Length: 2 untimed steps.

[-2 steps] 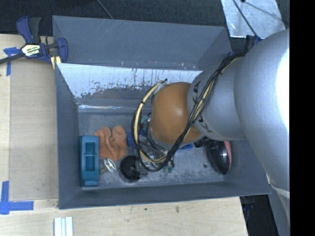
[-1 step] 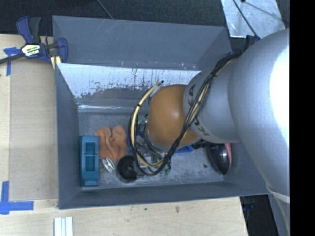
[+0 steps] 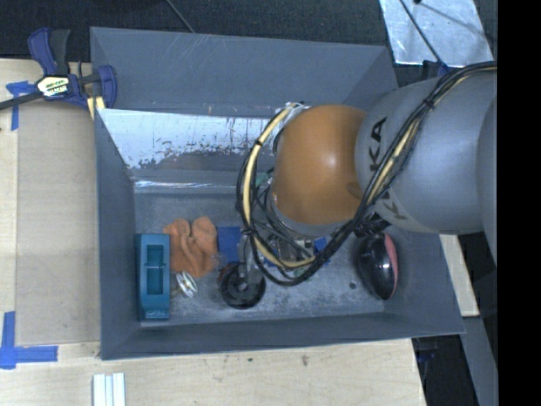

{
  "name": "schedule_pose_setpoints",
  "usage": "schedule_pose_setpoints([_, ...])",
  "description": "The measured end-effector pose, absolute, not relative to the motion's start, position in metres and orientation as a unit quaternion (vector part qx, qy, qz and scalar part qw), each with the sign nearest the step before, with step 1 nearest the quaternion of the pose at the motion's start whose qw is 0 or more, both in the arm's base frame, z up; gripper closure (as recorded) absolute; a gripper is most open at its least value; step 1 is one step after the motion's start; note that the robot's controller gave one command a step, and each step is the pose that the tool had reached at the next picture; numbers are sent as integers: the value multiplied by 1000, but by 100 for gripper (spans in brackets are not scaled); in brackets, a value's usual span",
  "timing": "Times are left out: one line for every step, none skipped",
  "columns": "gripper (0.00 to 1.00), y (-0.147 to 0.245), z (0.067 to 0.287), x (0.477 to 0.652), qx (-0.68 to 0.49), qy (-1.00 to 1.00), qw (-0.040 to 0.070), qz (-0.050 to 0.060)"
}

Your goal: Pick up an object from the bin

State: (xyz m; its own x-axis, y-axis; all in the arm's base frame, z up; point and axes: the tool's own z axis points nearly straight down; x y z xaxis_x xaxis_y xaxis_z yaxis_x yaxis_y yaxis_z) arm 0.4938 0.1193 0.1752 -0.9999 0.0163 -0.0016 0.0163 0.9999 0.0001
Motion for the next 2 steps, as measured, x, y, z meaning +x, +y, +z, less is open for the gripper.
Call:
schedule_pose_setpoints([100,119,175,494,8,1000,1,0])
schedule_pose_setpoints([100,125,207,495,12,1000,0,0])
